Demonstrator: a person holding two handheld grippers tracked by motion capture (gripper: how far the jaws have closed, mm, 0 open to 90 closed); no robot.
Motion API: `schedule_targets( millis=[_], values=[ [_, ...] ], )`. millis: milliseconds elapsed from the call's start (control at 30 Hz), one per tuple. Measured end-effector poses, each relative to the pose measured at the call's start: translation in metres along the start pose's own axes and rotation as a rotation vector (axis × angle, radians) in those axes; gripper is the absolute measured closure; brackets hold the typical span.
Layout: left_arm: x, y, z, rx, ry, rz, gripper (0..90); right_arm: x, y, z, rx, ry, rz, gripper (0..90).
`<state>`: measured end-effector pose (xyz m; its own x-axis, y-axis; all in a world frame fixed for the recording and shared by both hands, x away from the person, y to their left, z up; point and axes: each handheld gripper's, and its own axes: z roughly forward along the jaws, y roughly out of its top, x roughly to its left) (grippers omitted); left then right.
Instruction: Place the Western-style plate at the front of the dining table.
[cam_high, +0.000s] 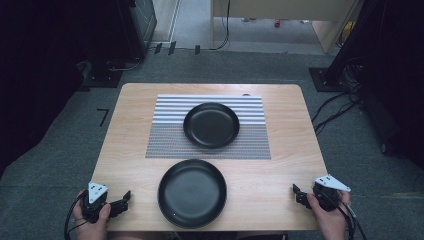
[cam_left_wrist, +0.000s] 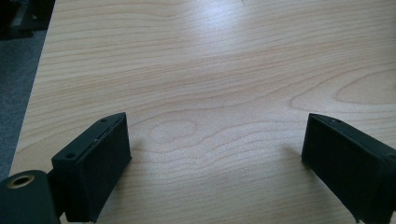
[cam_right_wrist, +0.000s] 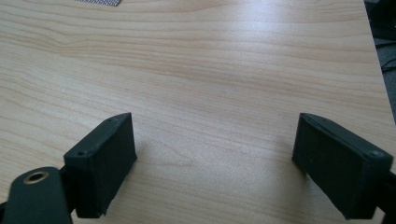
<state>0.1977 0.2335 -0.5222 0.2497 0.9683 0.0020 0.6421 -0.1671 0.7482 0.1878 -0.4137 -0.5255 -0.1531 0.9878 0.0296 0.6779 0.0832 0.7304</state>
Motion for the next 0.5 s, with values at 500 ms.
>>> schedule_targets(
  millis=[500],
  values=[
    [0.0008,-0.0002,0.0009,-0.008,-0.006,0.005,7.4,-0.0003,0.0032,0.0043,0.020,0.010,-0.010,4.2]
  ],
)
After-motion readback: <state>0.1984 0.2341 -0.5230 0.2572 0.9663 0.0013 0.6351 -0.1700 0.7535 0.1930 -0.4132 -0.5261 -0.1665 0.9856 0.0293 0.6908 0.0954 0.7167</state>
